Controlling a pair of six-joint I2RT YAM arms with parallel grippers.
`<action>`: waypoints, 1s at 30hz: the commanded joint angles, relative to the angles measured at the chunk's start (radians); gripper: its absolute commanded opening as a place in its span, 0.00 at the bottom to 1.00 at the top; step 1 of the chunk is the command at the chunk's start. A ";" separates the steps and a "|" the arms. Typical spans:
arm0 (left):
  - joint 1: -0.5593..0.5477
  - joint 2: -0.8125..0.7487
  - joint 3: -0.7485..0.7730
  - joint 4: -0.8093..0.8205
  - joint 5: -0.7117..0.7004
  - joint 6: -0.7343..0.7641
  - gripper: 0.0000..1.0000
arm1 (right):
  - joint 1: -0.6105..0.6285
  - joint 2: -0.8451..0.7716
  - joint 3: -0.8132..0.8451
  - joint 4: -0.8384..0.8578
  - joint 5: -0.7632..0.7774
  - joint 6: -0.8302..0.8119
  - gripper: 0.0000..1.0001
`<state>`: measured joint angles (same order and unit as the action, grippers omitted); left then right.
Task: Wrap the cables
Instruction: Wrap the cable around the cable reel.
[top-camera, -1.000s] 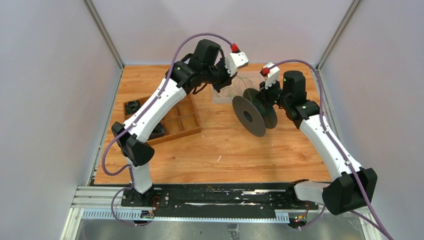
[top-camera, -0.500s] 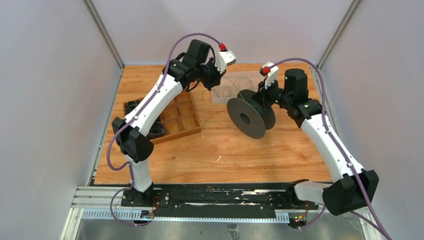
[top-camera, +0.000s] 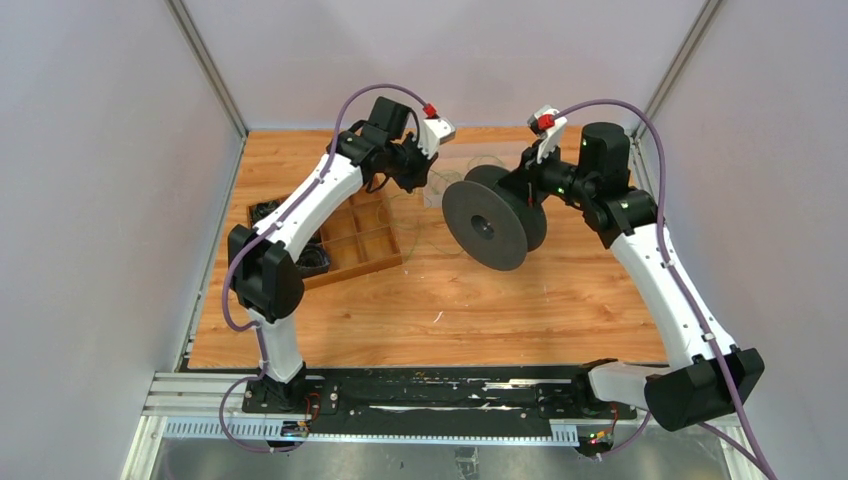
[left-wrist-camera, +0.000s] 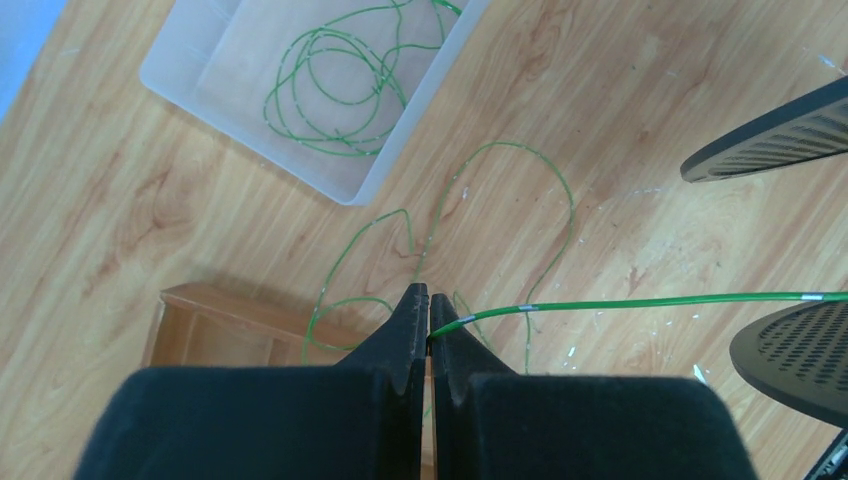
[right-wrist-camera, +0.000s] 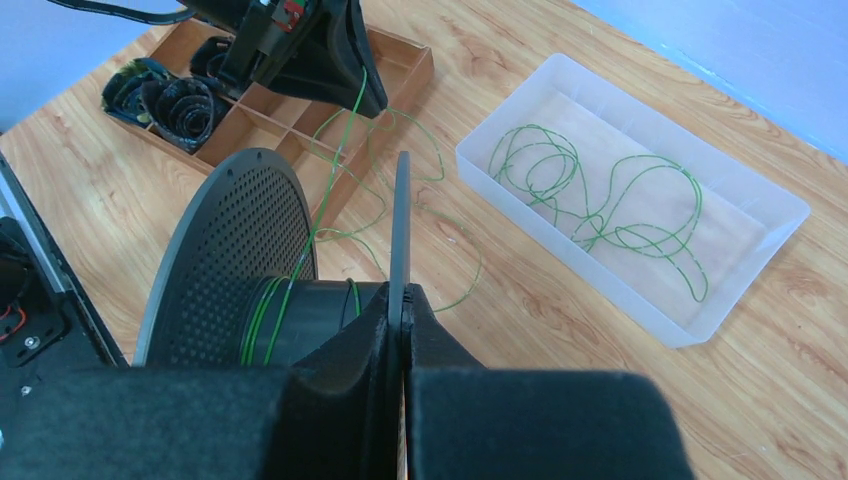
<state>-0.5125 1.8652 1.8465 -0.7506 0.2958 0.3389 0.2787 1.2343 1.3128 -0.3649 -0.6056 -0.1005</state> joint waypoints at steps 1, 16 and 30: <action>0.027 -0.040 -0.049 0.081 0.043 -0.036 0.00 | -0.025 -0.014 0.051 0.015 -0.061 0.074 0.01; 0.031 -0.106 -0.329 0.344 0.234 -0.166 0.01 | -0.093 0.004 0.118 0.024 -0.052 0.228 0.01; -0.009 -0.105 -0.508 0.658 0.282 -0.377 0.05 | -0.095 0.031 0.180 -0.067 0.292 0.265 0.01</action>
<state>-0.5060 1.7718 1.3682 -0.2047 0.5915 0.0307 0.1997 1.2713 1.4319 -0.4450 -0.4271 0.1154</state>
